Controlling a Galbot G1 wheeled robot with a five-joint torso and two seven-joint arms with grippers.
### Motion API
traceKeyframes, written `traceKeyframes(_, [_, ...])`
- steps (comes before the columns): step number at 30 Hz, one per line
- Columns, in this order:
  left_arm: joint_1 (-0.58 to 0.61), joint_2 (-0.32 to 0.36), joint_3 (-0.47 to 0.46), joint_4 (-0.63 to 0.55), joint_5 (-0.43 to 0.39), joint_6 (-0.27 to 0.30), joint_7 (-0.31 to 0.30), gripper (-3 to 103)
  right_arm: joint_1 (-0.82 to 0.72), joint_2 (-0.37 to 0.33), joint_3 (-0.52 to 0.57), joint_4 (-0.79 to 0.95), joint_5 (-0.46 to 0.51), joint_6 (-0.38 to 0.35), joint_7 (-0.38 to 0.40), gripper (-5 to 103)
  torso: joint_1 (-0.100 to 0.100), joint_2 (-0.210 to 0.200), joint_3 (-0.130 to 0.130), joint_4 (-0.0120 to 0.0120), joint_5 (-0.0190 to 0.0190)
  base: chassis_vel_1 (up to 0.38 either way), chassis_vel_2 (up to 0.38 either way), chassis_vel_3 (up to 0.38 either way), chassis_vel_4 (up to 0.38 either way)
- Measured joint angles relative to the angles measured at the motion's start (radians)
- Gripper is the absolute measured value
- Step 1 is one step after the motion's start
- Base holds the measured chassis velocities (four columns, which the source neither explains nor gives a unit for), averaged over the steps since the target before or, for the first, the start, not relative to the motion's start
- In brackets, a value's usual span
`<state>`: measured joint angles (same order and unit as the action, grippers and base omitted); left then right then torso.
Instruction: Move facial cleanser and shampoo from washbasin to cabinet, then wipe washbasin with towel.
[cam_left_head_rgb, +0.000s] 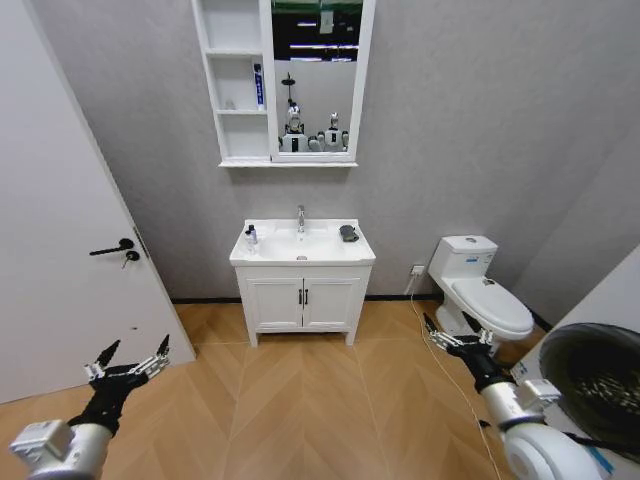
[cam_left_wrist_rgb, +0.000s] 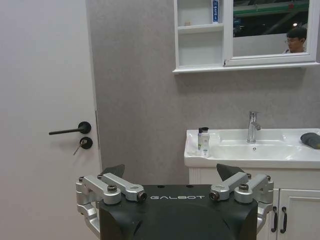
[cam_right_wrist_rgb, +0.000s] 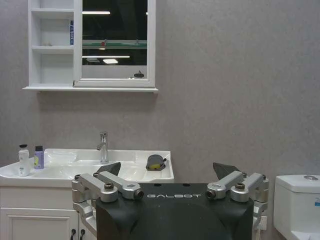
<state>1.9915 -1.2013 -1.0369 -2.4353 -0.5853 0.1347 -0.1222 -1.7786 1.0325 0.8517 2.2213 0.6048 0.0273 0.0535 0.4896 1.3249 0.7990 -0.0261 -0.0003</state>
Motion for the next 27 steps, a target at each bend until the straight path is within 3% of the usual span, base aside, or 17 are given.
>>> traceKeyframes(13, [0.002, -0.023, 0.036, 0.001, 0.043, -0.007, 0.006, 100, -0.020, 0.025, -0.016, 0.005, -0.016, 0.012, -0.009, 100, 0.000, 0.000, 0.000, -0.0001, -0.0001, 0.000, 0.000, 0.000, 0.000])
traceKeyframes(27, [-0.019, -0.111, 0.122, 0.004, 0.109, -0.025, 0.008, 100, -0.004, 0.064, -0.007, 0.042, -0.028, 0.006, 0.004, 100, 0.000, 0.000, 0.000, 0.0001, -0.0001, 0.000, 0.000, 0.000, 0.000])
